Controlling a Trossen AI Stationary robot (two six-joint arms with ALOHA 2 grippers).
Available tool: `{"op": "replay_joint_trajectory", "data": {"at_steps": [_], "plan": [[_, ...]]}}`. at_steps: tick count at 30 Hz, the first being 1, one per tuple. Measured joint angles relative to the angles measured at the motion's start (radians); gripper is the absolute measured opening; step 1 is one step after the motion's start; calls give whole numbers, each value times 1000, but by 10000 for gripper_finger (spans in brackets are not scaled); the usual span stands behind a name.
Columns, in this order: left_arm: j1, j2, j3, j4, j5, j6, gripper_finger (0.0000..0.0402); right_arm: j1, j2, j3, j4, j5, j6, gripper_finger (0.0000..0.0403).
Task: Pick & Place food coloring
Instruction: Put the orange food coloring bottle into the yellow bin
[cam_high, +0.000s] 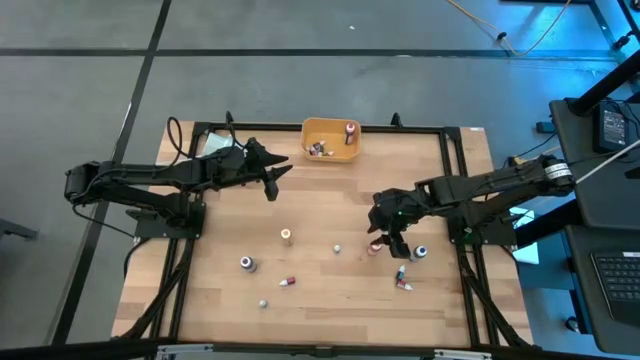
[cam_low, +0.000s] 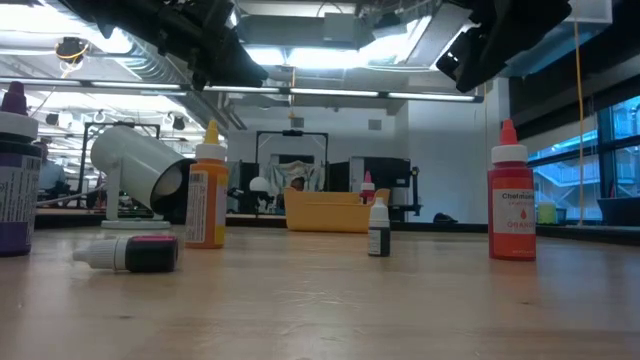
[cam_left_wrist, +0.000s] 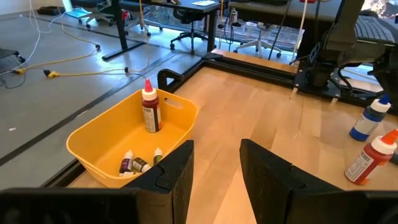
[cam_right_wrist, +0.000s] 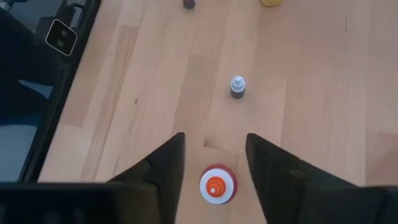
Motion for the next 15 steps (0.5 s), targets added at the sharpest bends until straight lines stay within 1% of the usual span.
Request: {"op": "replay_joint_trajectory", "data": {"at_steps": [3, 6, 8, 12, 15], "plan": [[0, 0, 0, 0, 0, 0, 127, 0, 0, 0, -3, 12, 22, 219], [0, 0, 0, 0, 0, 0, 128, 3, 0, 0, -22, -3, 29, 264], [0, 0, 0, 0, 0, 0, 128, 9, 0, 0, -37, -7, 63, 287], [0, 0, 0, 0, 0, 0, 128, 32, 0, 0, -62, 7, 115, 310], [0, 0, 0, 0, 0, 0, 127, 52, 6, 0, -81, 102, 100, 313]]}}
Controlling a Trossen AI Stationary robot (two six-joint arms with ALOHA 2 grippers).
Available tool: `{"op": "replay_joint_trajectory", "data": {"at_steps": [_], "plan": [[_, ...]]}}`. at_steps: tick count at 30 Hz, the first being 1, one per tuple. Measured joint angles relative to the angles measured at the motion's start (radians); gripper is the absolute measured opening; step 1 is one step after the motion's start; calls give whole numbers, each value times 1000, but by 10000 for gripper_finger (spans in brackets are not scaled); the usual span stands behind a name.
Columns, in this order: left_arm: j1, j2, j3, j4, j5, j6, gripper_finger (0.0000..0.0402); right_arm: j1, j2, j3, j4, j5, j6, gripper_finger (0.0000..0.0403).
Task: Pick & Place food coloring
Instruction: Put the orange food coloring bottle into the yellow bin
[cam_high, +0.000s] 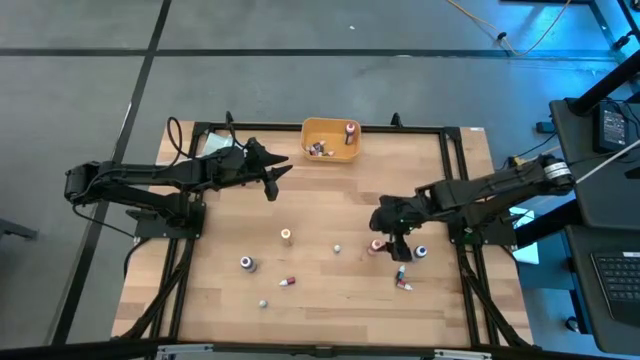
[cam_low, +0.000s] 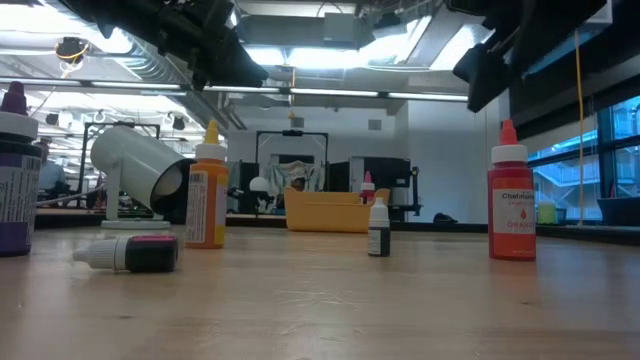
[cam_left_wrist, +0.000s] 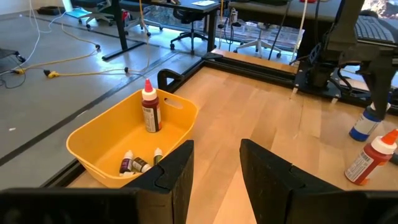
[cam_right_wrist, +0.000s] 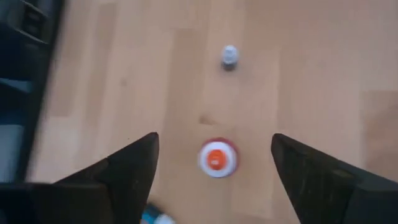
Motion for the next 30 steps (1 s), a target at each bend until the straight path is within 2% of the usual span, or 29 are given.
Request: {"op": "replay_joint_trajectory", "data": {"at_steps": [3, 10, 21, 25, 30], "plan": [[0, 0, 0, 0, 0, 0, 128, 14, 24, 0, 0, 55, -29, 313], [0, 0, 0, 0, 0, 0, 128, 28, 110, 0, -3, 56, -63, 300], [0, 0, 0, -1, 0, 0, 128, 51, 190, 0, -20, 57, -137, 237], [0, 0, 0, -1, 0, 0, 127, 51, 190, 0, -20, 103, -139, 203], [0, 0, 0, -1, 0, 0, 127, 51, 190, 0, -24, 109, -174, 156]]}}
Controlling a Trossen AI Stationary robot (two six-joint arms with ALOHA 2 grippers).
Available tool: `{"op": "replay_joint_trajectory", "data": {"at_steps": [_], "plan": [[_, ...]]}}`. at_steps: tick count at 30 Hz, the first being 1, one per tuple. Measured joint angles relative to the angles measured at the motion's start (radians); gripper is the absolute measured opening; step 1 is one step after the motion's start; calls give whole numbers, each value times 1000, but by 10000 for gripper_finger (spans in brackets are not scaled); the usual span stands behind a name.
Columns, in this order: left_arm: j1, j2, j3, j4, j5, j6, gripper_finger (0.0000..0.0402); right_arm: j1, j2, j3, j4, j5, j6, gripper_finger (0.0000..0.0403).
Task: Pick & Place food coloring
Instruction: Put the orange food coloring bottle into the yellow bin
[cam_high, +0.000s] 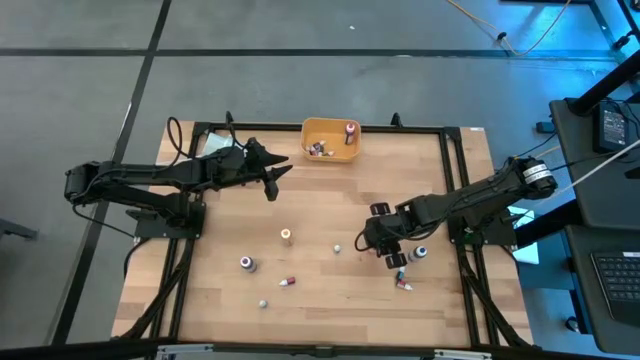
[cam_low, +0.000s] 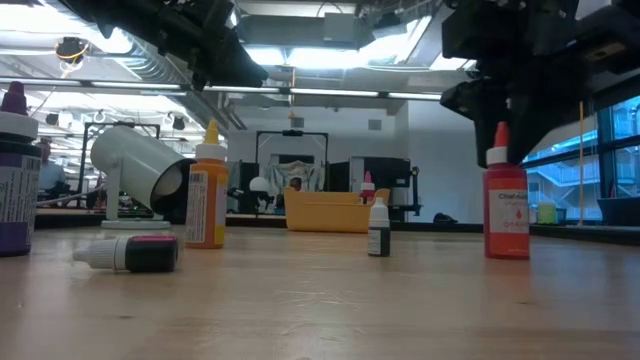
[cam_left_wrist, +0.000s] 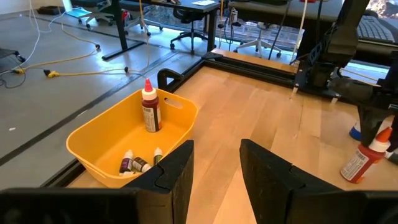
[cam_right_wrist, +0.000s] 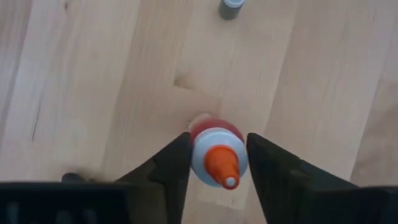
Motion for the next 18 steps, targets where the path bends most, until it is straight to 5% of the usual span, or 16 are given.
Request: {"op": "replay_joint_trajectory", "data": {"at_steps": [11, 18], "plan": [[0, 0, 0, 0, 0, 0, 127, -4, -14, 0, -5, 2, 87, 123], [0, 0, 0, 0, 0, 0, 128, -122, -134, 41, -20, 14, 145, 124]]}}
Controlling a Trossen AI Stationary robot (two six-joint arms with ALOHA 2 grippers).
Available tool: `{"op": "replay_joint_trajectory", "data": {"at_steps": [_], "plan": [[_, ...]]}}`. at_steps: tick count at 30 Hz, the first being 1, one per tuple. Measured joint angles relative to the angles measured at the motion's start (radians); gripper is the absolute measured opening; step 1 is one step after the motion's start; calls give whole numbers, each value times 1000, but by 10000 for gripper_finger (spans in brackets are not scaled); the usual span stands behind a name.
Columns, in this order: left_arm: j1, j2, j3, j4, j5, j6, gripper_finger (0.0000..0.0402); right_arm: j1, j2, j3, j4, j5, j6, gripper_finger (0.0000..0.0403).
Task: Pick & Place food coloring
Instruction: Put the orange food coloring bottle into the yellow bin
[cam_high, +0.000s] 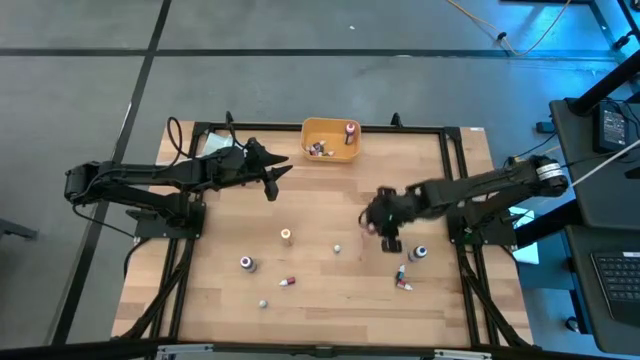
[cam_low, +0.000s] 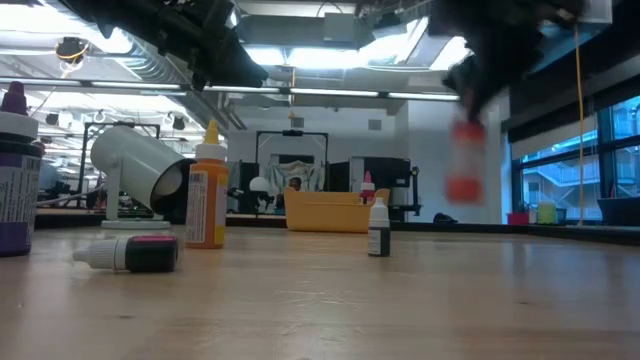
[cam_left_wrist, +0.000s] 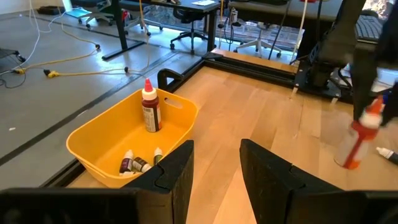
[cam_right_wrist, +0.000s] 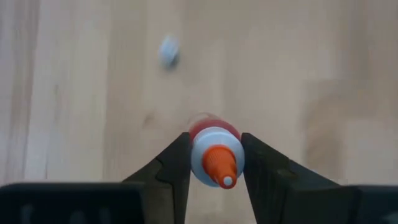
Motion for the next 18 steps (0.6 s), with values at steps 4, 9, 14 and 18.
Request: {"op": "replay_joint_trajectory", "data": {"at_steps": [4, 9, 14, 18], "plan": [[0, 0, 0, 0, 0, 0, 127, -107, -51, 102, -10, 105, -13, 125], [0, 0, 0, 0, 0, 0, 127, -264, -31, 277, -23, 217, -117, 125], [0, 0, 0, 1, 0, 0, 127, -435, 47, 431, -26, 191, -225, 126], [0, 0, 0, 1, 0, 0, 128, -538, 148, 533, -24, 144, -293, 126]]}}
